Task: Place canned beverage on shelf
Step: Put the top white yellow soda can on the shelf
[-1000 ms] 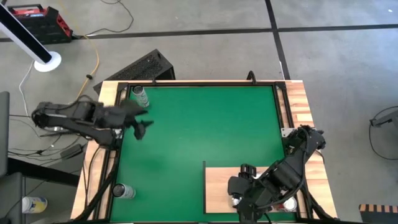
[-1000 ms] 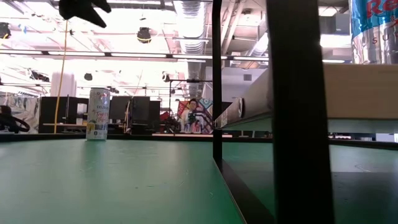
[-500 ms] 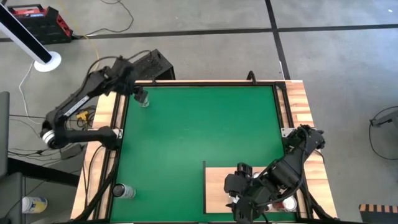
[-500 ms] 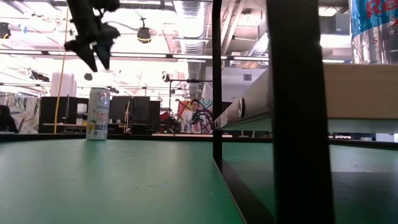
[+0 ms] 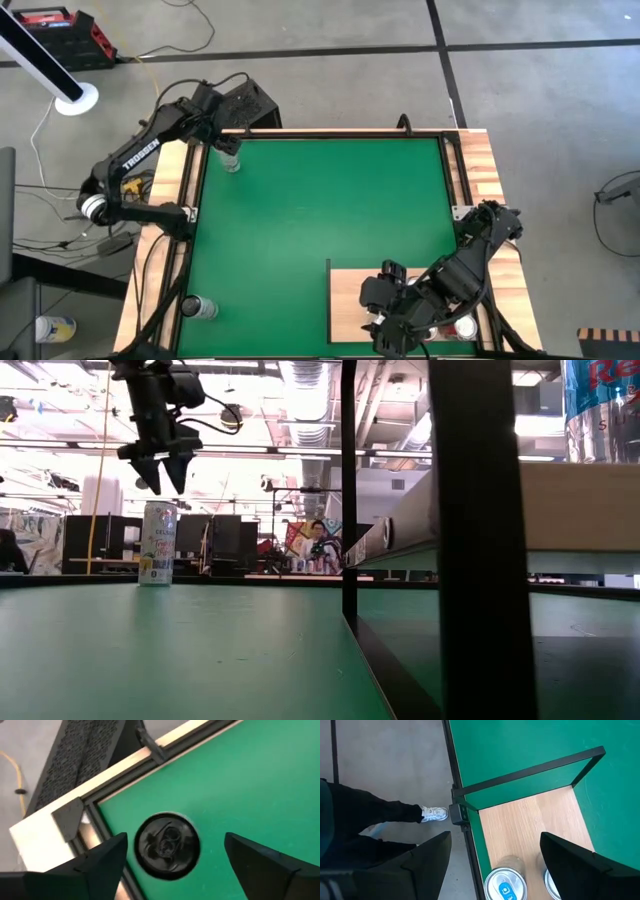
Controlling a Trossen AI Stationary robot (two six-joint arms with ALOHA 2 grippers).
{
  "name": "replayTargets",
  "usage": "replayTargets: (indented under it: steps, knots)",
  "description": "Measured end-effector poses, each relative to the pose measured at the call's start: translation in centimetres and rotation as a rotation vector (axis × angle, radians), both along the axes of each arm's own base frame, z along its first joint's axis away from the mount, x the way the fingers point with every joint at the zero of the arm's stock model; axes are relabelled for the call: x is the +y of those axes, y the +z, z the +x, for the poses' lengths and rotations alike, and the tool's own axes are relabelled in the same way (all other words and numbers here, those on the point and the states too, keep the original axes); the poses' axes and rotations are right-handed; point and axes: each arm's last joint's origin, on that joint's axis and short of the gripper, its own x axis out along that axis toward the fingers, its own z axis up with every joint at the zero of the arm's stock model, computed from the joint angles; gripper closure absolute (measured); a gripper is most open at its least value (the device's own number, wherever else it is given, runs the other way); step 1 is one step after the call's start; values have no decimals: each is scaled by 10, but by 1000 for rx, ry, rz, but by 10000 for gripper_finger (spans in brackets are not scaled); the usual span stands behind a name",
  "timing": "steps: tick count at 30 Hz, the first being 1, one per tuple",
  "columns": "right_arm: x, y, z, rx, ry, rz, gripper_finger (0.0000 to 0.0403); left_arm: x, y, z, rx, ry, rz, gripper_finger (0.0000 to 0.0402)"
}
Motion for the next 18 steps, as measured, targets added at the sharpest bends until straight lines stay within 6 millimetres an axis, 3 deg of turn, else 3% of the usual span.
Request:
replayTargets:
  steps: [9, 18]
  knots:
    - [-4, -1, 2, 1, 30, -35, 72, 16, -15, 2, 39, 16, -60, 21]
    - [-7, -2, 1, 31, 32, -62, 72, 28, -36, 9, 80, 54, -145, 20]
